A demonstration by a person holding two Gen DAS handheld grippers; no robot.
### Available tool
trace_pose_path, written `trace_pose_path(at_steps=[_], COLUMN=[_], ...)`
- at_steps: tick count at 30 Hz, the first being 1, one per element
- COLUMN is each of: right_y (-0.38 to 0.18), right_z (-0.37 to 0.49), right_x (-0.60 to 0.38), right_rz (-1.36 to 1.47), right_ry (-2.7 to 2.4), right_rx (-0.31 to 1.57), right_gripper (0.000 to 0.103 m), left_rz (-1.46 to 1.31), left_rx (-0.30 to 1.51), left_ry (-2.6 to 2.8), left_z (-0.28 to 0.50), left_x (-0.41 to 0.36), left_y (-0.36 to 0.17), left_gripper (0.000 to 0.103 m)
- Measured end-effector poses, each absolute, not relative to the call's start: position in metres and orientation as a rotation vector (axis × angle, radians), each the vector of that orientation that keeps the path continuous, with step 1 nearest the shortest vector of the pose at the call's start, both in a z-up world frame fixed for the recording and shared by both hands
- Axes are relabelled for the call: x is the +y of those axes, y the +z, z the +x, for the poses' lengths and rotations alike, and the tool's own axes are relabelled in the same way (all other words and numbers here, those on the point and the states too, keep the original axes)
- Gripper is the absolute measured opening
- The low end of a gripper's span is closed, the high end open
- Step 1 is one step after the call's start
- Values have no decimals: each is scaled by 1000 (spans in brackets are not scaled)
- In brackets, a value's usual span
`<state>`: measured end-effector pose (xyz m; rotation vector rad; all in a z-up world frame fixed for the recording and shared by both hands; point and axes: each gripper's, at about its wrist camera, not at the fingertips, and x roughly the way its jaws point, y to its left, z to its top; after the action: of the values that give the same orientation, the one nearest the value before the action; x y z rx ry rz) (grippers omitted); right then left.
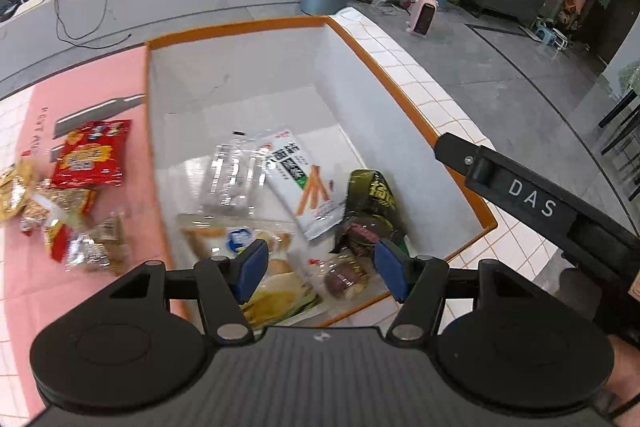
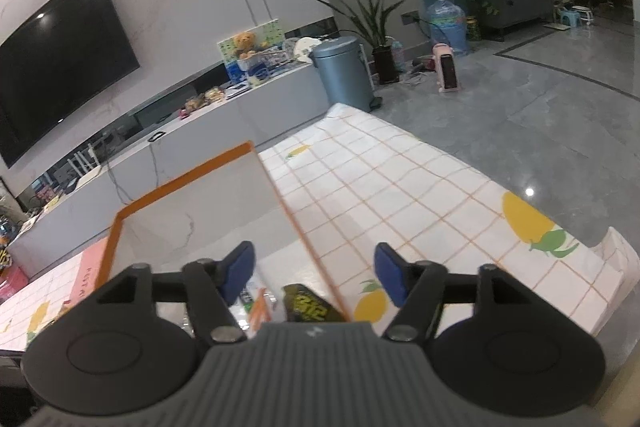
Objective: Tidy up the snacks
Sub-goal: 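Withdraw both tools from the box back toward the snack pile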
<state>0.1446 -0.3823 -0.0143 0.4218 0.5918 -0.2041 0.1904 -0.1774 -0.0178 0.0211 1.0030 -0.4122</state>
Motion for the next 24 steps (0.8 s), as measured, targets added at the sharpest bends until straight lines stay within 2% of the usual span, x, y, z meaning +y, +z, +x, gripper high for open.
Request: trace_pose_path(at_steps=[4,5,9,18,24], right_y=[-5,-2,7,23,28], right_z=[143,142,141,139,125], right_x=[-367,-364,-344,-287,-241], right_rz=[461,471,477,428,352], right_ry=[-85,-61,32,167,275], right_rx=[570,561,545,536,399], right_gripper=[83,90,100,100,100], left_rz=[8,-4,-17,-92,-190], left_rx=[978,970,969,926,901], left_ry=[-380,-360,-311,-171,-123], left_z=[182,180,174,160,156], left_x=[-153,-144,-108,-10,52], left_y=[-4,-1,11,27,12], left_gripper=[72,72,73,76,77])
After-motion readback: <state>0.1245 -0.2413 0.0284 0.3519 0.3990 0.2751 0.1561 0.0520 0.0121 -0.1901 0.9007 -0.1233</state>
